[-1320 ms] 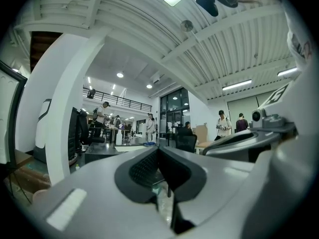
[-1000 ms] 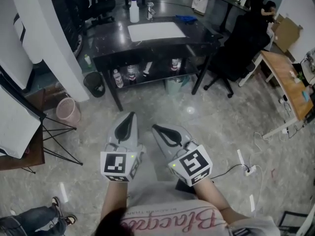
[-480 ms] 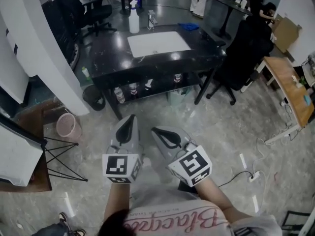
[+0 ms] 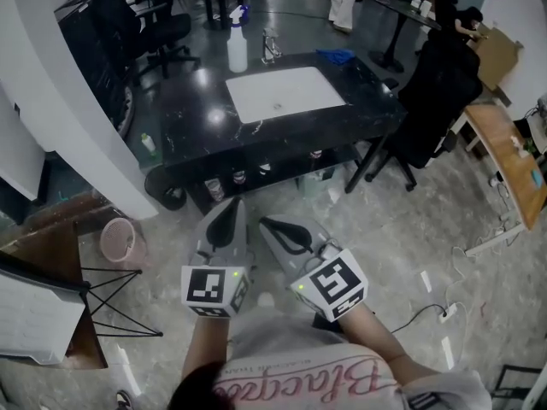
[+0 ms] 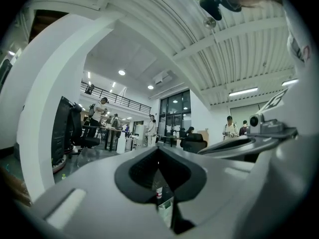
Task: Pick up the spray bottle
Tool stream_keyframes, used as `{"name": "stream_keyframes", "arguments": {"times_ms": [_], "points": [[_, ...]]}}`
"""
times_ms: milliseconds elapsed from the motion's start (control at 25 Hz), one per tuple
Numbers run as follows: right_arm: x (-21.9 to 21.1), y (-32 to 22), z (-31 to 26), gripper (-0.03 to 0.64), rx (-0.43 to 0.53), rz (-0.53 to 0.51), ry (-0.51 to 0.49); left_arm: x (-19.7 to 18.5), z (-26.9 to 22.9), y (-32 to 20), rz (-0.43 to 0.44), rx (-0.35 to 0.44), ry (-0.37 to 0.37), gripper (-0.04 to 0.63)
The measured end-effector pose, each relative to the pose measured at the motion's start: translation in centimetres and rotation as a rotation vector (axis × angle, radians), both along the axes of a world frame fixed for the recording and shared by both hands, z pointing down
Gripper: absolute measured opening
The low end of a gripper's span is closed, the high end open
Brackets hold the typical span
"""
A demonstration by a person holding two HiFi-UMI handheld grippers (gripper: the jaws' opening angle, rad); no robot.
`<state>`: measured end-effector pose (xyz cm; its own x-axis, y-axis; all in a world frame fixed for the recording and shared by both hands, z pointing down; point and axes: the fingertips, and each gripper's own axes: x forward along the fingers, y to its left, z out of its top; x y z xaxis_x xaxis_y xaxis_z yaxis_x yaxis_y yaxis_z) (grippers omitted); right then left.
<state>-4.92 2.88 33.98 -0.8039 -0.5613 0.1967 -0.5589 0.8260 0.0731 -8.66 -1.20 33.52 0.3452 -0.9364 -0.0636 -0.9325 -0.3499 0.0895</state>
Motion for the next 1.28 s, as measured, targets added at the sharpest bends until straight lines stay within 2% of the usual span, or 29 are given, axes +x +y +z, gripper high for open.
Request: {"name": "stream_keyframes", "arguments": {"times_ms": [320, 720, 960, 1280], "points": [[-0.8, -3.6, 1.1, 0.002, -0.020, 0.042, 0.021, -1.0, 0.7, -3.7, 0.025, -0.011, 0.018, -0.002], [-0.8, -7.5, 1.5, 0.002, -0.015, 0.068, 0.027, -1.9, 1.4, -7.2, 0.014, -0.015, 0.041, -0.002], [-0.6, -11.1, 1.4, 0.002, -0.035, 0.098, -0.028, -2.3, 2.0, -9.9, 0.010, -0.029, 0.028, -0.002], [-1.7, -16.3, 1.5, 0.002, -0.041, 0.074, -0.036, -3.4, 2.0, -15.3, -0.012, -0.030, 0.020, -0.002]]}}
